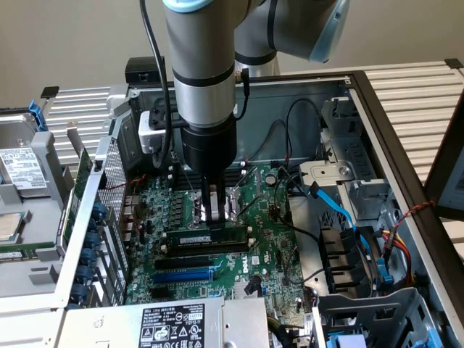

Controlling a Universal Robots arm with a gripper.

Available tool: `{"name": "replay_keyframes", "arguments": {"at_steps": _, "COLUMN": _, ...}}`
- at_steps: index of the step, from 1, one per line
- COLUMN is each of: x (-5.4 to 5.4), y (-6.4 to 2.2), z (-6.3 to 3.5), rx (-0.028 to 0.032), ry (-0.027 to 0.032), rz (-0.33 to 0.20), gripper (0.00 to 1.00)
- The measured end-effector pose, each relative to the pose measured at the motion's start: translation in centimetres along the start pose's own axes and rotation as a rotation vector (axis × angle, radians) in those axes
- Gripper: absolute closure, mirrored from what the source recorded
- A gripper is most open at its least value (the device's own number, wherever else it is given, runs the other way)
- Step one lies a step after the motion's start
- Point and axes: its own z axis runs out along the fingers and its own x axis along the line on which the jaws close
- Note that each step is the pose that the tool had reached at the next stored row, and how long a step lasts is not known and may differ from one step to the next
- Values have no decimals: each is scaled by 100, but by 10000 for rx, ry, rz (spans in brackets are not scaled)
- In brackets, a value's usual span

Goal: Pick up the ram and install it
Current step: 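Insert the ram into the slot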

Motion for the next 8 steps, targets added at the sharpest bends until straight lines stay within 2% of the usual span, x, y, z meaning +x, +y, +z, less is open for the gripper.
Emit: {"name": "replay_keyframes", "arguments": {"at_steps": 8, "x": 1, "y": 8, "z": 1, "rx": 31, "ry": 4, "rz": 1, "gripper": 86}}
